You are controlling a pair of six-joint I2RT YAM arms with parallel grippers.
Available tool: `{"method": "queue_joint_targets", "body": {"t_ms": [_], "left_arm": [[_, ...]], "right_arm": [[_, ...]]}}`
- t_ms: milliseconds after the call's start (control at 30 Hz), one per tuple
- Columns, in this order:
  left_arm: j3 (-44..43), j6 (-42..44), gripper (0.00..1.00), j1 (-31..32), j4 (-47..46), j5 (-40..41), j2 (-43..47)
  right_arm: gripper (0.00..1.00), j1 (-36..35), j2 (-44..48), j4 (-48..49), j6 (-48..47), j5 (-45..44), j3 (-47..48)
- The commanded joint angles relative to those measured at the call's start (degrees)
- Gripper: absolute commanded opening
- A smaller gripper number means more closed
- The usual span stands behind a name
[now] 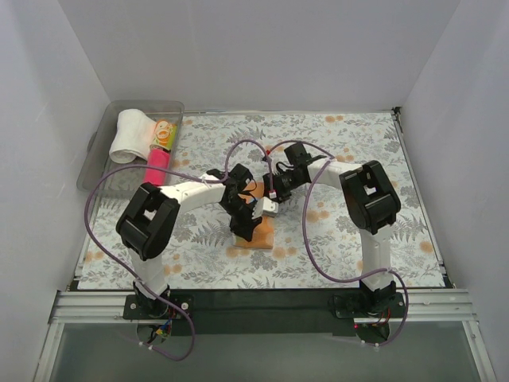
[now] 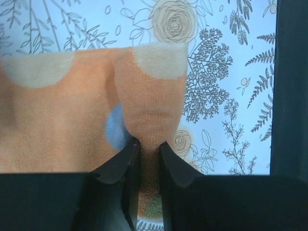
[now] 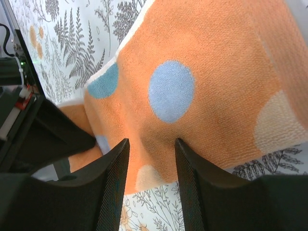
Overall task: Roll the towels
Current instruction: Roll the towel
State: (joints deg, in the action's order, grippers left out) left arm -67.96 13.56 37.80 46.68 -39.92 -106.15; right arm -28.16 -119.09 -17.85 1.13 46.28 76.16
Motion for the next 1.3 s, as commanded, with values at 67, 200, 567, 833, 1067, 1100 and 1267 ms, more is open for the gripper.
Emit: {"method": "queue_joint_targets", "body": {"t_ms": [67,200,567,833,1067,1100,1267], "left_arm": [[2.92,5.6,0.0,4.11,-3.34,5.11,4.54],[2.23,4.02,0.0,4.47,-3.44,5.64,2.45],[-6.03,1.91,0.0,0.61,4.28,3.45,-12.13],[-6.92,2.34,0.0,-0.18,6.84,3.89,-15.92],[-13.32,1.91,0.06,-0.89,12.99,4.24,-23.57],[-15.86,1.47,0.08,-1.15,13.79,3.46,-24.54],[-21.76,0.59,0.09,-3.0,17.74,1.43,-31.3]], "right_arm": [[0.43,-0.23,-2.81,1.59,-0.33,-4.18,3.12],[0.43,-0.23,-2.64,1.32,-0.42,-4.09,2.85],[0.53,1.0,1.31,-0.17,-0.95,-3.57,3.02],[0.69,11.0,5.88,-6.93,-10.42,-9.01,9.7],[0.85,19.54,13.06,-13.7,-24.04,-13.68,12.88],[0.86,20.16,14.74,-14.84,-25.2,-13.41,12.26],[0.89,18.07,29.74,-18.62,-33.11,-12.0,3.24]]}}
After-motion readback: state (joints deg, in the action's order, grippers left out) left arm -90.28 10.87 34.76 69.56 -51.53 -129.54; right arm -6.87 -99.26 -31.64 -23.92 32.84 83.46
